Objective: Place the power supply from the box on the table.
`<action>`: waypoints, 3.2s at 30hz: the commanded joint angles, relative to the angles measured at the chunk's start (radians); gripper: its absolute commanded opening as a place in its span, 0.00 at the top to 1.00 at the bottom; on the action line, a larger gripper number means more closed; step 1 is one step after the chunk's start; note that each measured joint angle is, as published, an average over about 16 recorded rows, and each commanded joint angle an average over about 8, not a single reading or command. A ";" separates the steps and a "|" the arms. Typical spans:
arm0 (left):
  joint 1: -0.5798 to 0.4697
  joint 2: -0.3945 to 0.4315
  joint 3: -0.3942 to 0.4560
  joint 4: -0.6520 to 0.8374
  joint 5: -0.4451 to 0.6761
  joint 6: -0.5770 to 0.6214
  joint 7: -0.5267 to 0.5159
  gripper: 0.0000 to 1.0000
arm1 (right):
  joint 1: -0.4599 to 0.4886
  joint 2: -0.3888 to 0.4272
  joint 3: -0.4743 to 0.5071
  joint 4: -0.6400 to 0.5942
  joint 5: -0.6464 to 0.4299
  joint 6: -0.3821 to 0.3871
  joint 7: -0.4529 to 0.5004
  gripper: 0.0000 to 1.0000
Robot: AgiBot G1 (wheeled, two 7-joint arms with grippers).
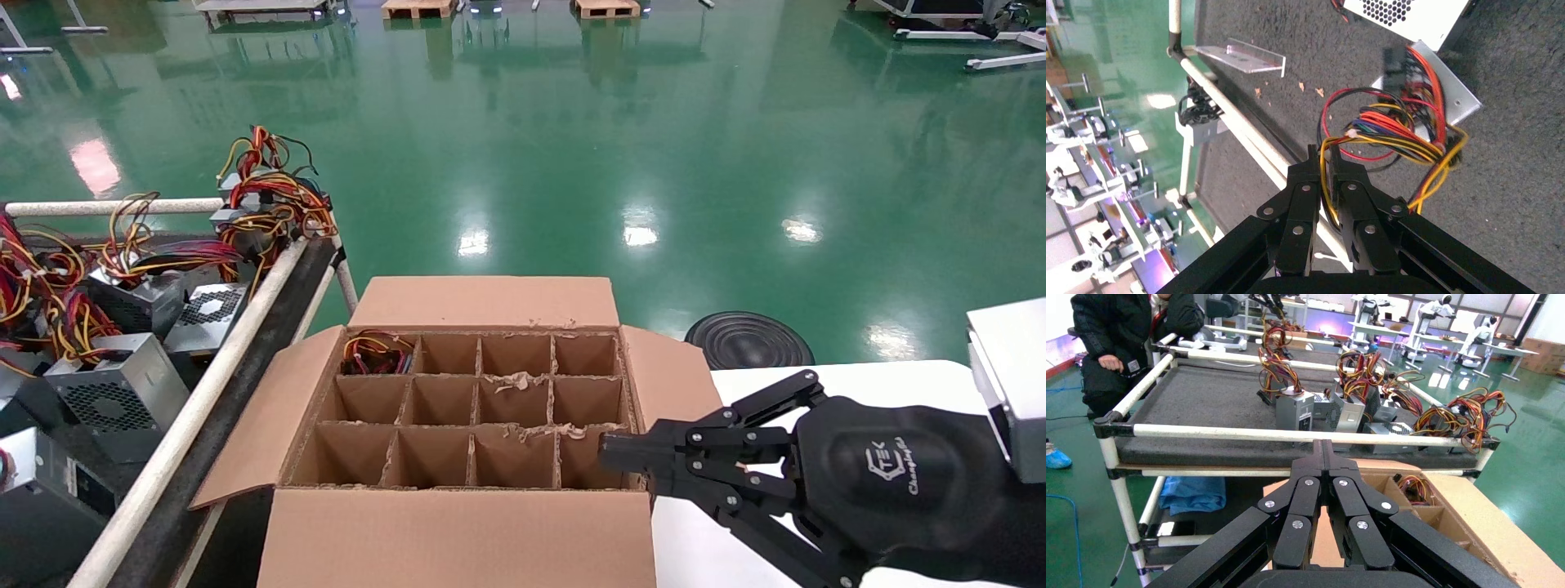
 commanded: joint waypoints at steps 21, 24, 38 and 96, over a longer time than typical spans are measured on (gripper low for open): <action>-0.032 -0.051 0.010 0.036 -0.007 0.029 -0.017 0.00 | 0.000 0.000 0.000 0.000 0.000 0.000 0.000 1.00; -0.036 -0.051 0.009 0.043 -0.008 0.033 -0.015 0.00 | 0.000 0.000 0.000 0.000 0.000 0.000 0.000 1.00; -0.046 -0.035 -0.002 0.084 -0.011 0.050 -0.002 0.00 | 0.000 0.000 0.000 0.000 0.000 0.000 0.000 1.00; 0.322 0.065 -0.339 -0.025 -0.419 0.157 -0.015 0.00 | 0.000 0.000 0.000 0.000 0.000 0.000 0.000 0.00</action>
